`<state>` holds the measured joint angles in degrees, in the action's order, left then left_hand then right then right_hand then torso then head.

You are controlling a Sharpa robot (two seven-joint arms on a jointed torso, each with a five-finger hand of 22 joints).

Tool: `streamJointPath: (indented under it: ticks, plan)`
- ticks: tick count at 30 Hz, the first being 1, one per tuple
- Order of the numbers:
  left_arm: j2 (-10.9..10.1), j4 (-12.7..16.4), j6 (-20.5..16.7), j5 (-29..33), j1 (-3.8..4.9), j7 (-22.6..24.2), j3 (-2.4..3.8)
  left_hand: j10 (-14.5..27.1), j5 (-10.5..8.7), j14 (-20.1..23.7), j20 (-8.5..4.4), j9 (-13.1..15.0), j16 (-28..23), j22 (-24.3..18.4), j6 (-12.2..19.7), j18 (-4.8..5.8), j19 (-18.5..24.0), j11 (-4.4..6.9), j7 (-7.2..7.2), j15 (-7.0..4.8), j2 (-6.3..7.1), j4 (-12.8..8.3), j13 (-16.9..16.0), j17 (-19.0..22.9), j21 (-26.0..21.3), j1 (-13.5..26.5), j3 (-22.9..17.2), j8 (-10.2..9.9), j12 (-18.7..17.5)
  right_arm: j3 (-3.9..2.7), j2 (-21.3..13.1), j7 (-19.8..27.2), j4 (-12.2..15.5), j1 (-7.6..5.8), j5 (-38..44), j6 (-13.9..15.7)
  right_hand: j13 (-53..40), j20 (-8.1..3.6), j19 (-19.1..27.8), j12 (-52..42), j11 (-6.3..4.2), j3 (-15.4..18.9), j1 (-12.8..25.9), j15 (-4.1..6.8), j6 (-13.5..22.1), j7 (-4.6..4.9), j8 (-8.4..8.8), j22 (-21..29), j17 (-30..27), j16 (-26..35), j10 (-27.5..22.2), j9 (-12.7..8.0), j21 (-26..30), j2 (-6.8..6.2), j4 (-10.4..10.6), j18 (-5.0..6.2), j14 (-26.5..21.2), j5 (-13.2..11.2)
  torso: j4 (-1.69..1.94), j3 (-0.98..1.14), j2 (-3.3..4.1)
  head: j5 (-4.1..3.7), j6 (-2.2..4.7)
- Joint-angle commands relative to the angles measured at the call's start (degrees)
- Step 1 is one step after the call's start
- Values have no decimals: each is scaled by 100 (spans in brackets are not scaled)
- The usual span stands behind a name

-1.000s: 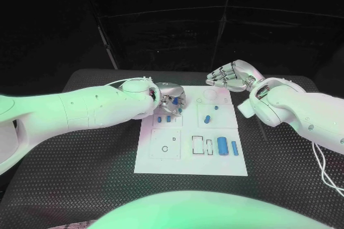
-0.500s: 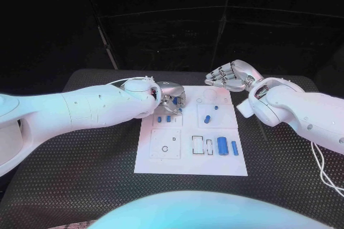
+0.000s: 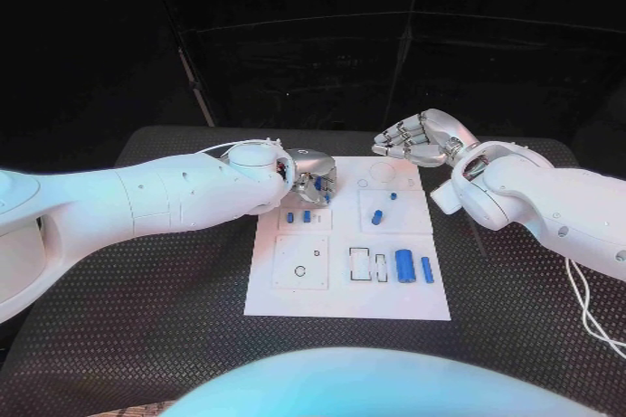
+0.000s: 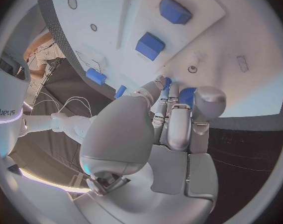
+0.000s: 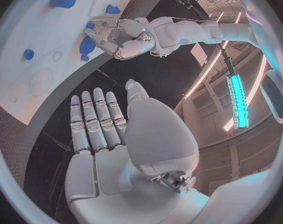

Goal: Assemble the parts on the task board

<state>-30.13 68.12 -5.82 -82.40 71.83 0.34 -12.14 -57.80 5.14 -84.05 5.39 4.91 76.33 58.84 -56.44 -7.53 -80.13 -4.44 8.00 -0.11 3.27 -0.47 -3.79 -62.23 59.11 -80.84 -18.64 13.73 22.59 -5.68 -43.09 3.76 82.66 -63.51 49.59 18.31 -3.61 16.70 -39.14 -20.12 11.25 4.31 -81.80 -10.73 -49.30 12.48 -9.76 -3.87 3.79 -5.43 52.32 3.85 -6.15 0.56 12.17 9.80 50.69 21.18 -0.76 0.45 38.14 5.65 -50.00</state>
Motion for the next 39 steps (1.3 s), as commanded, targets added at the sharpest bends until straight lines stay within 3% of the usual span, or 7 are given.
streamJointPath:
  ticks: [1,17,26,30,35,39]
  plan:
    - [10,-19,187,-35,6,-137,3,-71,4,-107,-3,-14,25,26,-51,77,-43,-3,4,-34,-50,-10,10,13,41,-29,-76,-36,-48,-4,3,46,8,-11,-13,-24,6,-1,-50,1,13,-39,-12,3,-43,195,-9,-9,5,-22,43,1,35,32,-8,-25,36,30,2,1,2,-2,0]
    - [25,-12,220,-35,6,-118,4,-132,-5,-102,0,-42,29,107,-100,89,-41,-7,11,-28,-13,-6,8,47,108,32,-158,-83,-117,-4,-13,46,15,-11,-13,-23,6,0,-52,2,12,-40,-9,3,-49,193,-10,-9,4,-22,50,1,37,33,-6,-24,38,29,7,4,1,-3,0]
    - [-117,141,-271,86,4,45,16,-247,-1,-105,-6,-62,42,283,-206,116,-74,2,15,-36,-20,-35,11,83,268,39,-331,-129,-225,-4,-21,51,12,-11,-13,-23,6,0,-52,2,12,-40,-9,3,-49,193,-10,-9,4,-22,50,1,37,33,-6,-24,38,29,10,-5,-4,-5,0]
    - [-272,284,-452,199,7,52,88,-287,-2,-104,-8,-65,42,340,-244,125,-89,4,19,-37,-15,-37,10,101,322,54,-375,-140,-259,-4,-31,49,6,-10,-13,-21,6,0,-52,2,12,-40,-9,3,-49,193,-10,-9,4,-22,50,1,37,33,-6,-24,38,29,9,0,-8,7,0]
    - [-556,568,-658,336,13,6,257,-339,-4,-105,-11,-67,46,445,-289,144,-119,7,23,-39,4,-47,8,117,424,67,-420,-152,-294,-4,-48,46,-11,-10,-13,-7,6,0,-52,2,12,-40,-9,3,-49,193,-10,-9,4,-22,50,1,37,33,-6,-24,38,29,12,-1,-3,29,0]
    - [-802,793,-746,413,16,-13,321,-370,-6,-107,-13,-69,53,484,-314,150,-129,9,22,-41,19,-52,7,117,460,79,-445,-161,-318,-3,-45,45,-16,-10,-13,1,6,0,-52,2,12,-40,-9,3,-49,193,-10,-9,4,-22,50,1,37,33,-6,-24,38,29,10,1,-2,50,0]
